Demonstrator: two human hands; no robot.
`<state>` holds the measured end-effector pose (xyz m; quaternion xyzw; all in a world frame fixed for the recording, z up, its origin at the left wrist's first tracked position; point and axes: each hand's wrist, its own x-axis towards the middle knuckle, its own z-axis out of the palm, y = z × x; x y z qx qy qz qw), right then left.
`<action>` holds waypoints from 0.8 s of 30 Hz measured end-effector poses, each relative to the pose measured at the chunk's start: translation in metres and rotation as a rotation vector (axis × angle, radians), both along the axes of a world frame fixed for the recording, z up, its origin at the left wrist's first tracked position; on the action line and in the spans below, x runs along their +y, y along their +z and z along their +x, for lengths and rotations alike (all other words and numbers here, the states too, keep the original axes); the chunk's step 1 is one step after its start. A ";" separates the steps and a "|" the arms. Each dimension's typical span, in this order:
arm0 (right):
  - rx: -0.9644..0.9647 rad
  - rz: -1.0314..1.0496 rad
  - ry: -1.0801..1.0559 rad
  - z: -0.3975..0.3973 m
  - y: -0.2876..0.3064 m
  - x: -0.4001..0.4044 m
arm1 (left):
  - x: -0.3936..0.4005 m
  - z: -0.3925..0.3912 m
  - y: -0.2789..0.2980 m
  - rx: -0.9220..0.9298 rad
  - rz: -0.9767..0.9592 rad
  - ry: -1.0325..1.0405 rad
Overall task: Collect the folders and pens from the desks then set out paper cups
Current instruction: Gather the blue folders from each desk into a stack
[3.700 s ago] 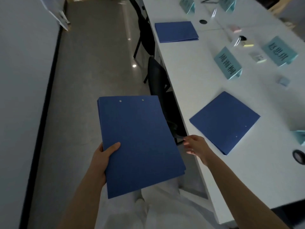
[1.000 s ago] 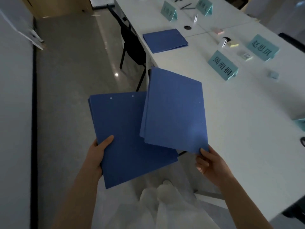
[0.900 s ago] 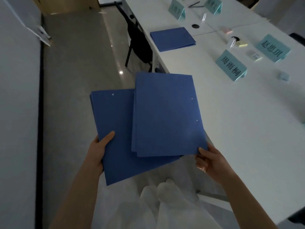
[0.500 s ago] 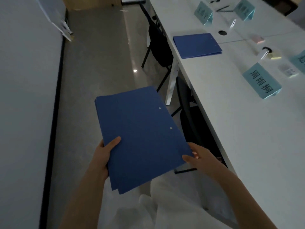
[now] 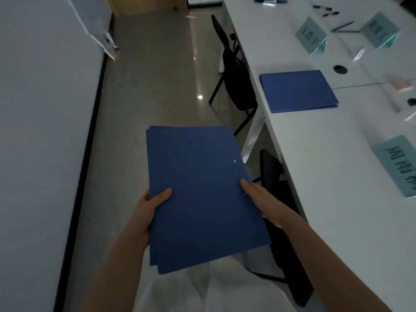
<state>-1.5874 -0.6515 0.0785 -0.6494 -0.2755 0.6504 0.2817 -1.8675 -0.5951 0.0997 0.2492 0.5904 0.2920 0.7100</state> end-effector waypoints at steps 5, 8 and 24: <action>-0.020 0.033 -0.191 0.003 -0.002 0.067 | 0.070 0.022 0.000 -0.011 0.006 0.007; -0.095 0.068 -0.250 0.003 -0.005 0.112 | 0.121 0.029 -0.005 -0.005 -0.017 -0.015; -0.248 0.046 -0.478 0.027 0.002 0.372 | 0.439 0.077 0.016 0.048 0.015 -0.324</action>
